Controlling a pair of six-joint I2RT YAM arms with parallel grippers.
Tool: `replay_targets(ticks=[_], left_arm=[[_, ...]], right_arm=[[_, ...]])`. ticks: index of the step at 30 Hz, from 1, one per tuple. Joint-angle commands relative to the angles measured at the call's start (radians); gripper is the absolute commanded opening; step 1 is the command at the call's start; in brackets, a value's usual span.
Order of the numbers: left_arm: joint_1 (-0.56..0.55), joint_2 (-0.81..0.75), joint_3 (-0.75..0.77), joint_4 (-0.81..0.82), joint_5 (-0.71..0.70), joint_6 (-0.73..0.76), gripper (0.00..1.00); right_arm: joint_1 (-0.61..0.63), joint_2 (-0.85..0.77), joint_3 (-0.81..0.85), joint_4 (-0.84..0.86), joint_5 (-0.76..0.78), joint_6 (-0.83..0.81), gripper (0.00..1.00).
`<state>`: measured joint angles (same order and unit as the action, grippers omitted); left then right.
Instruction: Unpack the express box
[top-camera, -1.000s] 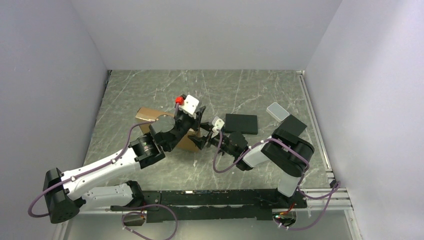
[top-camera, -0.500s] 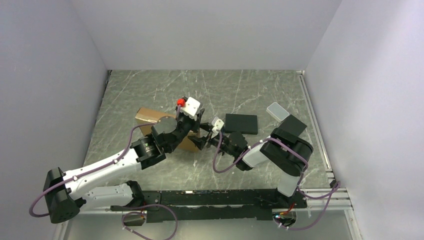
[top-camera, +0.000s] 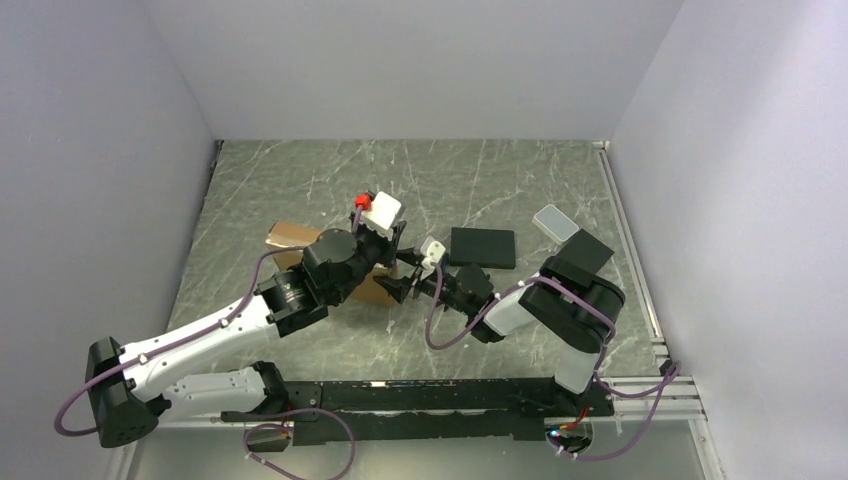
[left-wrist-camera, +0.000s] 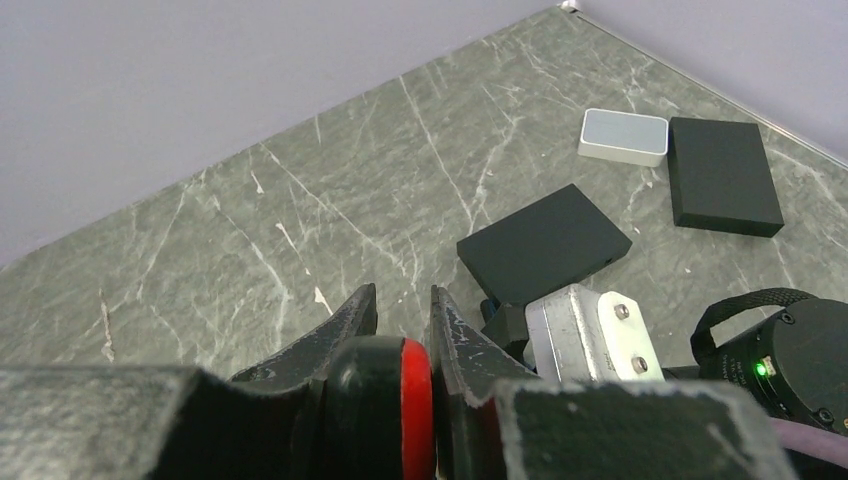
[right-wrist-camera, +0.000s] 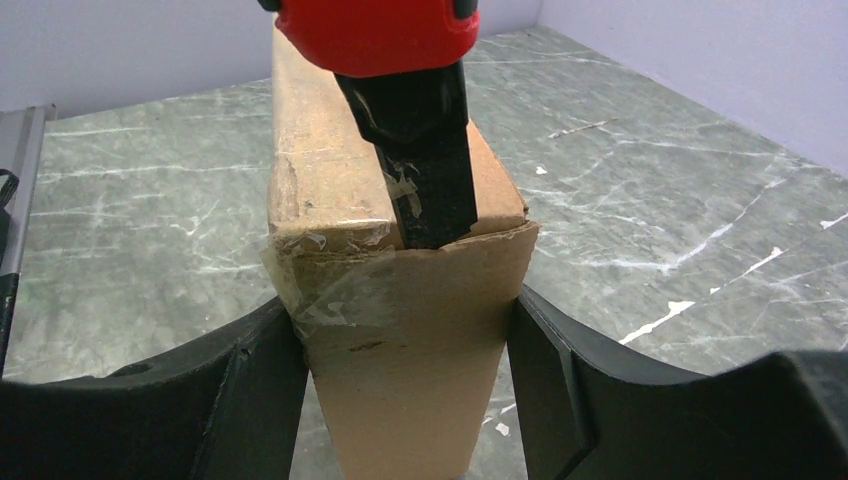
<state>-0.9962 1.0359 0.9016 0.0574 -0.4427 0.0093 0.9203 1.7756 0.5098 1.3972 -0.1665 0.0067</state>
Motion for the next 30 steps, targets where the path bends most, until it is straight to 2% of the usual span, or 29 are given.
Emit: replay_targets(ticks=[1, 4, 10, 25, 30], left_arm=[[-0.005, -0.024, 0.037, -0.125, -0.050, -0.003, 0.00], [-0.035, -0.016, 0.045, -0.140, -0.092, -0.047, 0.00], [-0.083, -0.028, -0.007, -0.065, -0.177, -0.029, 0.00], [-0.095, -0.096, -0.040, -0.138, -0.193, -0.094, 0.00], [-0.160, -0.080, -0.017, -0.202, -0.267, -0.119, 0.00]], right_arm=[[-0.007, 0.007, 0.029, 0.050, 0.026, 0.002, 0.54], [0.000, 0.004, 0.039, 0.025, 0.100, 0.002, 0.50], [0.011, 0.013, 0.031, 0.051, 0.220, 0.019, 0.50], [0.009, 0.030, 0.040, 0.037, 0.228, 0.048, 0.50], [0.009, 0.027, 0.045, 0.021, 0.256, 0.042, 0.50]])
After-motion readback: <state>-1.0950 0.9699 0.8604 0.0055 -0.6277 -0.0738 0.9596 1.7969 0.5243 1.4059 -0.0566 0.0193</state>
